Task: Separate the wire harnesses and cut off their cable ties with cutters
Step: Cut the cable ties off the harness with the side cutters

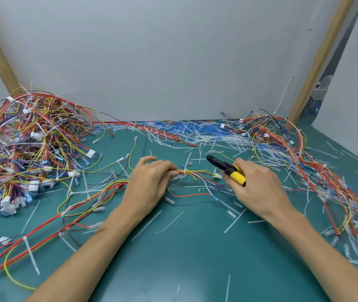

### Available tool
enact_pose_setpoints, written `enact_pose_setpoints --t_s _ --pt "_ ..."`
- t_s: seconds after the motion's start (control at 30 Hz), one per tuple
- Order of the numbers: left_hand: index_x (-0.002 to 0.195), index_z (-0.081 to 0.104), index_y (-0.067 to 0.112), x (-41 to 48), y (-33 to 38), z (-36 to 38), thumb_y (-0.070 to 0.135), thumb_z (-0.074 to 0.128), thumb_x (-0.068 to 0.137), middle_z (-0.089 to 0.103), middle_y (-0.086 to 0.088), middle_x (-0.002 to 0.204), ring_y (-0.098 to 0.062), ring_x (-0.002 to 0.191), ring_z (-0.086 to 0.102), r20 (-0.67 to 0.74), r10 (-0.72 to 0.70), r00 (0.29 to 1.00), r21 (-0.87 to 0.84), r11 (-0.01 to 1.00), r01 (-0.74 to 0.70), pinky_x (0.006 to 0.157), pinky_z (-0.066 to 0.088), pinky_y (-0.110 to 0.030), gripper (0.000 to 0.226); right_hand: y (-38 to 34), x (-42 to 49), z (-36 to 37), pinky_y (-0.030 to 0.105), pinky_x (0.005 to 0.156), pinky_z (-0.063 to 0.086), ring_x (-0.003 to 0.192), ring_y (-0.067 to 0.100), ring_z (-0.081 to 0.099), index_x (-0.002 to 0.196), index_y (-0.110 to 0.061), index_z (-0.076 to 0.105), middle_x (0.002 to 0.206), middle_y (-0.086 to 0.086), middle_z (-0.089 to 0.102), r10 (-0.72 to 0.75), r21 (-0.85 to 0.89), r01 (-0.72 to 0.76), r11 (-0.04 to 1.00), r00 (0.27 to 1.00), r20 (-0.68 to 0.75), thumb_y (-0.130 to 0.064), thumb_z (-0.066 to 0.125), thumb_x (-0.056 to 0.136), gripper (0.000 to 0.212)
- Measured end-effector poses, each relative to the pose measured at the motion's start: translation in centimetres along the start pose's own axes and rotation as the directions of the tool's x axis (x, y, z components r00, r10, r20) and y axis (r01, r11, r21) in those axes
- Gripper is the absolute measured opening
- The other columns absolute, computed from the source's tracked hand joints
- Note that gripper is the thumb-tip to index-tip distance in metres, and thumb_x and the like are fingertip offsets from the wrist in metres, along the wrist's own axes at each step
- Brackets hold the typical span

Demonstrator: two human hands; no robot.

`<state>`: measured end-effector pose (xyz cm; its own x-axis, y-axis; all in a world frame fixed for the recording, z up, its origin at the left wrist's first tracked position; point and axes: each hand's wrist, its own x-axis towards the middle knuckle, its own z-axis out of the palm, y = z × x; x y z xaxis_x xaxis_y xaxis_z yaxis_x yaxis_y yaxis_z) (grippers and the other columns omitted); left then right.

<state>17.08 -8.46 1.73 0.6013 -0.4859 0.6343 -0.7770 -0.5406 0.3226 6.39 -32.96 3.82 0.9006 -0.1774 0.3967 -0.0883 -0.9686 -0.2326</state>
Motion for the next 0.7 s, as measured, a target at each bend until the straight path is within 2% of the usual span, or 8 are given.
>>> enact_pose_setpoints --t_s 0.1,0.17,0.3,0.47,0.7 --pt "0.096 0.071 0.016 0.0 0.7 0.1 0.033 0.057 0.098 0.073 0.004 0.088 -0.032 0.078 0.066 0.022 -0.021 1.0 0.015 1.0 0.02 0.068 0.051 -0.041 0.022 0.1 0.1 -0.3 0.036 0.064 0.041 0.078 0.023 0.051 0.097 -0.034 0.044 0.081 -0.01 0.047 0.011 -0.085 -0.009 0.996 1.0 0.02 -0.054 0.055 0.089 0.024" --pt "0.096 0.071 0.016 -0.1 0.9 0.3 0.03 0.06 0.098 0.073 0.005 0.088 -0.031 0.077 0.066 0.033 -0.003 0.999 0.021 1.0 0.002 0.062 0.05 -0.04 0.018 0.2 0.0 -0.4 0.034 0.07 0.035 0.084 0.021 0.048 0.106 -0.034 0.05 0.088 -0.01 0.046 0.039 -0.135 -0.03 0.99 0.997 0.071 -0.045 0.063 0.084 0.028" --pt "0.098 0.07 0.018 -0.1 1.0 0.6 0.029 0.06 0.099 0.074 0.007 0.091 -0.03 0.081 0.066 0.075 0.0 0.997 -0.006 1.0 0.001 0.064 0.049 -0.039 0.016 -0.1 -0.2 -0.2 0.036 0.079 0.04 0.096 0.024 0.055 0.104 -0.029 0.06 0.094 -0.006 0.057 0.025 -0.196 -0.009 0.981 0.997 0.079 -0.042 0.07 0.077 0.032" --pt "0.097 0.069 0.019 -0.3 1.4 1.2 0.033 0.059 0.098 0.073 0.007 0.09 -0.031 0.077 0.064 0.083 0.016 0.996 0.01 1.0 -0.017 0.062 0.048 -0.037 0.018 -0.6 -0.4 0.0 0.035 0.076 0.042 0.09 0.024 0.054 0.098 -0.027 0.06 0.089 -0.007 0.06 0.01 -0.208 -0.004 0.978 1.0 0.025 -0.044 0.061 0.07 0.032" --pt "0.097 0.068 0.017 -0.5 2.2 1.4 0.048 0.035 0.097 0.073 0.005 0.091 -0.032 0.07 0.057 0.121 0.046 0.992 0.02 0.999 -0.048 0.065 0.045 -0.036 0.045 -0.9 -0.5 0.4 0.033 0.073 0.038 0.088 0.022 0.052 0.1 -0.029 0.059 0.091 -0.008 0.059 -0.007 -0.222 0.015 0.975 0.999 0.034 -0.046 0.059 0.071 0.033"
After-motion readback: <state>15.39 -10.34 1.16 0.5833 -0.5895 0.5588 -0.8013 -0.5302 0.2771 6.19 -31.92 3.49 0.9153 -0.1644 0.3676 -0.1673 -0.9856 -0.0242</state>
